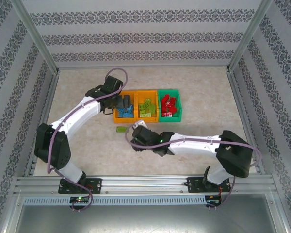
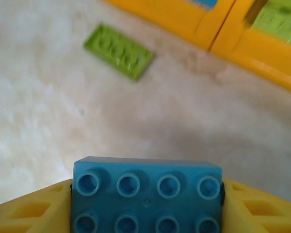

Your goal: Sort the legos into containers by color

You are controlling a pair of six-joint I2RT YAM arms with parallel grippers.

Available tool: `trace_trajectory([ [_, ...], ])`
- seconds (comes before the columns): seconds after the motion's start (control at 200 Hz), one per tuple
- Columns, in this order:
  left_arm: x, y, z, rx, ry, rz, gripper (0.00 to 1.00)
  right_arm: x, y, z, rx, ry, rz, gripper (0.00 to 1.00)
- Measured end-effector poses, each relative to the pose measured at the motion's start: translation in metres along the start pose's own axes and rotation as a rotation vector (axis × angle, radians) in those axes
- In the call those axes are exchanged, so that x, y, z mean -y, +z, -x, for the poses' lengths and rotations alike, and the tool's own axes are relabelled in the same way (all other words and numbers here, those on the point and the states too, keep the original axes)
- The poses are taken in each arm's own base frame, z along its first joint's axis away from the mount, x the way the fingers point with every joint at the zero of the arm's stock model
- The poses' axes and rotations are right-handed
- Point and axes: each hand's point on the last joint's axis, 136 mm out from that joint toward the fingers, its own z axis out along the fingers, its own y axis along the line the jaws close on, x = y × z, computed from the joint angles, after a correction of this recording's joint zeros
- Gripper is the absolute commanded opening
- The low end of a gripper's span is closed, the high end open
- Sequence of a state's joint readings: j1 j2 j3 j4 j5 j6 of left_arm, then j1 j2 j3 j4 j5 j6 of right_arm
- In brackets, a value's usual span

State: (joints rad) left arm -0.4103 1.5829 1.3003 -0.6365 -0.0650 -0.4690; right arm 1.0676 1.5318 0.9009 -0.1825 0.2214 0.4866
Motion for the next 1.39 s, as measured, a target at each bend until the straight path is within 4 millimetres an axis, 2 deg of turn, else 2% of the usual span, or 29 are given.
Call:
trace_trajectory([
  [0.13, -0.017, -0.016, -0.014, 0.027, -0.01, 0.032, 0.99, 0.018, 0.0, 0.035, 0.046, 0.082, 0.038, 0.52],
  [0.265, -0.034, -0.025, -0.025, 0.044, -0.022, 0.06, 0.99, 0.028, 0.001, 0.083, 0.103, 0.152, 0.093, 0.51],
  [0.385, -0.046, -0.022, -0.043, 0.019, -0.024, 0.081, 0.99, 0.038, 0.011, 0.123, 0.142, 0.226, 0.151, 0.51],
  [0.505, -0.053, -0.014, -0.064, -0.028, -0.017, 0.091, 1.0, 0.049, 0.026, 0.15, 0.148, 0.295, 0.188, 0.52],
  [0.619, -0.057, -0.008, -0.087, -0.083, -0.012, 0.079, 1.0, 0.05, 0.044, 0.171, 0.142, 0.341, 0.231, 0.53],
  [0.774, -0.057, -0.006, -0.11, -0.127, -0.012, 0.044, 1.0, 0.042, 0.069, 0.185, 0.113, 0.384, 0.283, 0.53],
  [0.979, -0.047, -0.003, -0.124, -0.153, 0.008, 0.001, 1.0, 0.043, 0.097, 0.191, 0.078, 0.426, 0.296, 0.56],
  [1.089, -0.039, -0.001, -0.133, -0.167, 0.02, -0.022, 1.0, 0.051, 0.105, 0.189, 0.058, 0.45, 0.272, 0.57],
  [1.309, -0.023, 0.007, -0.146, -0.199, 0.049, -0.041, 1.0, 0.064, 0.111, 0.194, 0.051, 0.475, 0.221, 0.71],
  [1.394, -0.018, 0.011, -0.151, -0.214, 0.061, -0.042, 1.0, 0.065, 0.113, 0.197, 0.051, 0.478, 0.214, 0.73],
])
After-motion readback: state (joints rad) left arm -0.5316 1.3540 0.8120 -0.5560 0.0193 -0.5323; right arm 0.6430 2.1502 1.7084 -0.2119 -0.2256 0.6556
